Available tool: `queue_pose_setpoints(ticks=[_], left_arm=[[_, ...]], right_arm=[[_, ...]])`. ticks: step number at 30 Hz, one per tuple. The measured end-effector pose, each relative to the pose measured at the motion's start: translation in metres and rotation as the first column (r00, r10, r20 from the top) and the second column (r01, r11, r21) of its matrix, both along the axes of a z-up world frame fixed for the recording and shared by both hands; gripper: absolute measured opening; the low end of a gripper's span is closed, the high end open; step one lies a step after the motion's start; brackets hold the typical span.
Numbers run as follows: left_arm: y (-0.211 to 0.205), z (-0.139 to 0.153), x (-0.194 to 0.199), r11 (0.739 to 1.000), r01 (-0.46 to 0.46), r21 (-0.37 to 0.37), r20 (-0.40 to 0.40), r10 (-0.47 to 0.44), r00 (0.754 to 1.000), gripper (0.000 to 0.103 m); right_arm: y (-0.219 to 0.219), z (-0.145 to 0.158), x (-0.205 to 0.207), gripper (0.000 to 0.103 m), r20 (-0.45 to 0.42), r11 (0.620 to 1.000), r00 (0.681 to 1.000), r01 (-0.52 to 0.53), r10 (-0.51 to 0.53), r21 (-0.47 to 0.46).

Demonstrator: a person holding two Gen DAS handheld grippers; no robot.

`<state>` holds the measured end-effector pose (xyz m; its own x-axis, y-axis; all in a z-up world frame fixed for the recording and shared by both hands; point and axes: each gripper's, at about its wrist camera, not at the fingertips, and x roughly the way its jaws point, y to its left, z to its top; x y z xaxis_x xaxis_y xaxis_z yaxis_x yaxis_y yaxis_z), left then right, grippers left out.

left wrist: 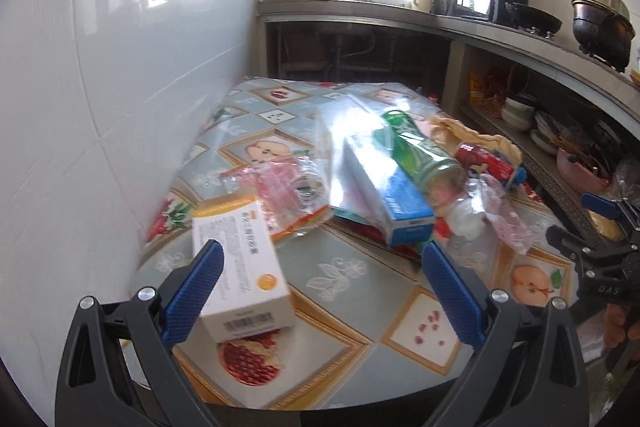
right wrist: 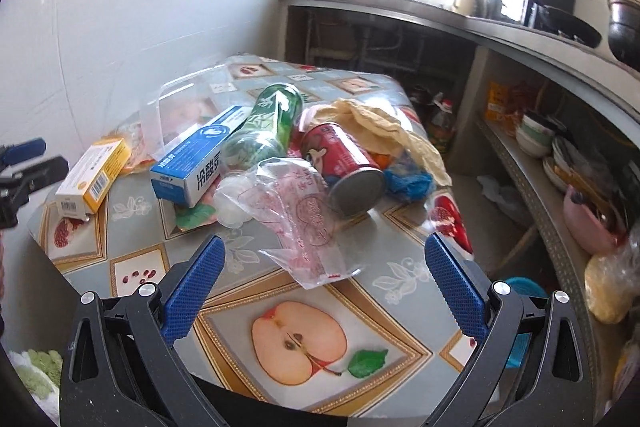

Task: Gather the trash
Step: 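Grasp the white medicine box with the left gripper while the right gripper grasps the clear plastic bag, then carry the box and bag to the blue wastebasket and release both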

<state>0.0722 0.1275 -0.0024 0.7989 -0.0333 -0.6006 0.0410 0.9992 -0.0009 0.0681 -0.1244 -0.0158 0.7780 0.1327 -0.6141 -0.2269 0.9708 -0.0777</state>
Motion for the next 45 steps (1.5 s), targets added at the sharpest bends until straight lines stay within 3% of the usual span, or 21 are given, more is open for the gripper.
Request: queue_pose_setpoints(ticks=[4,9,14,21,26,32,36,43,45], left_arm=[[0.035,-0.009,0.034,0.996,-0.068,-0.058,-0.139,0.059,0.989,0.097],[0.067,-0.027,0.075,0.974,-0.163,-0.157,-0.31,0.108,0.944,0.097],[0.078,-0.043,0.095,0.966,-0.179,-0.184,-0.4,0.093,0.912,0.094],[0.079,-0.053,0.1,0.963,-0.189,-0.191,-0.447,0.086,0.891,0.071],[0.079,-0.053,0.093,0.962,-0.192,-0.194,-0.443,0.088,0.892,0.07],[0.081,-0.052,0.076,0.955,-0.198,-0.222,-0.443,0.082,0.893,0.069],[0.081,-0.052,0.063,0.95,-0.21,-0.231,-0.437,0.091,0.895,0.069],[0.082,-0.045,0.044,0.941,-0.201,-0.273,-0.399,0.08,0.914,0.068],[0.082,-0.04,0.038,0.939,-0.192,-0.285,-0.382,0.073,0.921,0.068]], right_arm=[[0.001,-0.008,0.017,0.095,-0.031,0.998,0.998,-0.056,0.056,0.012],[-0.011,-0.019,0.045,0.095,-0.121,0.984,0.981,-0.143,0.155,0.102],[-0.014,-0.031,0.07,0.095,-0.198,0.971,0.953,-0.21,0.23,0.117],[-0.017,-0.049,0.091,0.091,-0.295,0.952,0.914,-0.224,0.28,0.208],[-0.023,-0.055,0.095,0.078,-0.341,0.942,0.898,-0.184,0.277,0.281],[-0.027,-0.043,0.078,0.061,-0.328,0.943,0.91,-0.159,0.255,0.292],[-0.025,-0.035,0.066,0.043,-0.321,0.948,0.917,-0.147,0.238,0.283],[-0.028,-0.029,0.043,0.019,-0.325,0.948,0.924,-0.1,0.2,0.301],[-0.03,-0.029,0.037,0.018,-0.327,0.948,0.926,-0.084,0.188,0.307]])
